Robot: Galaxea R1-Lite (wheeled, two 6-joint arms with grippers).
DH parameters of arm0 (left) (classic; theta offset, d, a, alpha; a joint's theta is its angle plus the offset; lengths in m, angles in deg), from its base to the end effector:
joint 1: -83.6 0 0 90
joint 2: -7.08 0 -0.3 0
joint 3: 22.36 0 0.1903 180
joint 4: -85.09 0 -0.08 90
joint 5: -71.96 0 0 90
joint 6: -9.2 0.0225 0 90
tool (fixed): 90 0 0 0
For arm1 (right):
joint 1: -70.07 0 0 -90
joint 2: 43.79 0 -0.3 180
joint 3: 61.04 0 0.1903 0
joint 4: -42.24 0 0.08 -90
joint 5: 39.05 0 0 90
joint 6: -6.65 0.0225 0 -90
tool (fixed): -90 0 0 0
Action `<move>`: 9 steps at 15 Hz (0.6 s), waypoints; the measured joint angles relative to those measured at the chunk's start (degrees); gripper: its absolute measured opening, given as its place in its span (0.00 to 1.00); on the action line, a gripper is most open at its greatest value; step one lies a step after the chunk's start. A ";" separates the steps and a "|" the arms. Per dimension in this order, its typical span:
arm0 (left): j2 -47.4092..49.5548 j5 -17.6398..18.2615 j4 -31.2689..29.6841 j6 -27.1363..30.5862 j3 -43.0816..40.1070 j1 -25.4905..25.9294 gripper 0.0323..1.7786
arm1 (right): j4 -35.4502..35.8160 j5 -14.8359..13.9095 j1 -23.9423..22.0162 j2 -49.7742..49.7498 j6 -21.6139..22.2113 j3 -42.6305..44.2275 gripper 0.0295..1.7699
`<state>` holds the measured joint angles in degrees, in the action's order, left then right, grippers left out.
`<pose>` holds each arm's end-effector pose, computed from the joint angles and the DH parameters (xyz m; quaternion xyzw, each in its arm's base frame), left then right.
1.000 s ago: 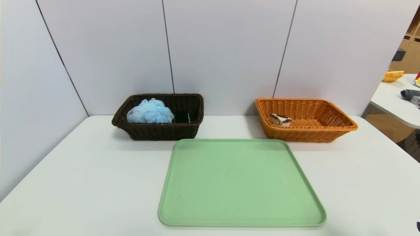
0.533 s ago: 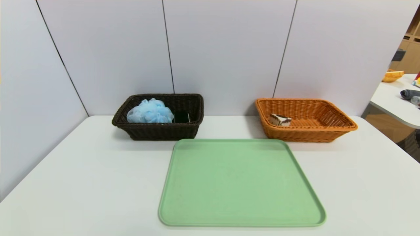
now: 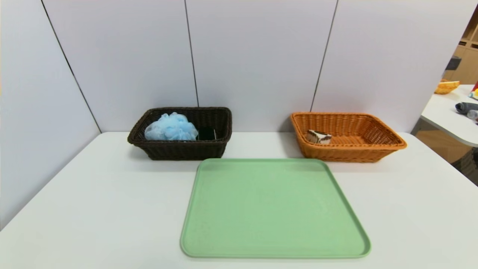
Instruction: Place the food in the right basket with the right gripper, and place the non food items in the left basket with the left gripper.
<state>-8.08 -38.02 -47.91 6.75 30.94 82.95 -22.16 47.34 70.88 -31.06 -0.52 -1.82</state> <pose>-0.0399 0.0081 0.1804 -0.0072 0.0724 0.1690 0.9829 -0.0641 -0.0023 0.1726 -0.0677 0.1567 -0.0144 0.9852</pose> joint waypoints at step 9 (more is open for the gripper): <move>10.17 6.06 -2.30 1.24 -4.19 1.54 0.95 | 1.84 2.56 -0.71 -11.25 -1.32 -1.62 0.96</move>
<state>2.09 -31.96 -50.21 7.99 26.74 84.48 -20.32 49.90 70.18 -42.31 -1.84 -3.44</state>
